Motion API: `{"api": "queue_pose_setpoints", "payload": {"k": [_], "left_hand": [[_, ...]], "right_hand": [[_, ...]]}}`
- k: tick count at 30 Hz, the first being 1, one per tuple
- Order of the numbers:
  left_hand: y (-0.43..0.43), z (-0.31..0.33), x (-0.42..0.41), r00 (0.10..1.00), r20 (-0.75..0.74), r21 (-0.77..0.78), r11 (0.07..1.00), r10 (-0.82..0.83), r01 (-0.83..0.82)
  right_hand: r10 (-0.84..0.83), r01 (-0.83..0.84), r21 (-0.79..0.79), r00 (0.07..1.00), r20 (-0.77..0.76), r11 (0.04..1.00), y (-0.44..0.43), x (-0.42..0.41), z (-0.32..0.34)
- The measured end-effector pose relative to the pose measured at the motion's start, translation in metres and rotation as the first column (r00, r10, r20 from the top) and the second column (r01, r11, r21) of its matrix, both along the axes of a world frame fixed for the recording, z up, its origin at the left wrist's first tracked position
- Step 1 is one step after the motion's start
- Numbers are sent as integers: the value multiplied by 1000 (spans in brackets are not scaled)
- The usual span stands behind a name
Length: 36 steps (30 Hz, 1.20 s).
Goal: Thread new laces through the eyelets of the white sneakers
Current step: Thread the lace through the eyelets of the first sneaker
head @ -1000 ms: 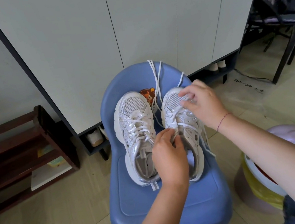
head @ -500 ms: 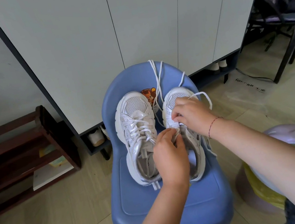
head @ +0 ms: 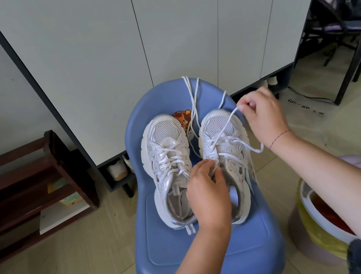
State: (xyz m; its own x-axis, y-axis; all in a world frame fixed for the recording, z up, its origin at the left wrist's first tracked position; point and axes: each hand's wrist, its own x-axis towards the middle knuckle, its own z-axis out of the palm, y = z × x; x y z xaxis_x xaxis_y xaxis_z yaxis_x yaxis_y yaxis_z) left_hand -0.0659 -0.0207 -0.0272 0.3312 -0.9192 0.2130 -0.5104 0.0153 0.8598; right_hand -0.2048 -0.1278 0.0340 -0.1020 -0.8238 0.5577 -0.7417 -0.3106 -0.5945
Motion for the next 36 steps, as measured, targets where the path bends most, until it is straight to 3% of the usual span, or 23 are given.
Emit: {"api": "queue_pose_setpoints", "payload": {"k": [6,9,12,21,23,27,30,32,34,36], "left_hand": [[0,2,0,1000,15,6,1000,-12,12],[-1,2,1,999,32,-2,1000,-10,10],[-1,2,0,999,42,1,1000,-25,25],[-2,0,1,999,29,-12,1000,-26,26],[-1,0,2,1000,21,-23,1000,-15,16],[0,0,2,1000,14,-47,999,-18,19],[1,-1,2,1000,17,-38,999,-23,24],[1,-1,2,1000,22,-31,999,-19,20],[1,-1,1,1000,28,-25,1000,-11,12],[0,0,1,999,35,-14,1000,-7,8]], "right_hand": [[310,-297,174,949,-55,939,16,23,-12],[421,-353,302,884,-202,886,21,33,-19],[442,-323,355,832,-335,877,18,35,-20],[361,-226,294,732,-578,929,14,35,-26],[317,-215,249,801,-508,944,13,32,-26],[159,-154,43,971,-177,987,4,19,-9],[-22,29,-106,997,67,994,-2,1,11],[-142,166,-91,963,229,982,-7,-12,18],[-194,213,-46,948,252,976,-9,-19,17],[-85,87,-2,984,158,996,-4,-14,12]]}}
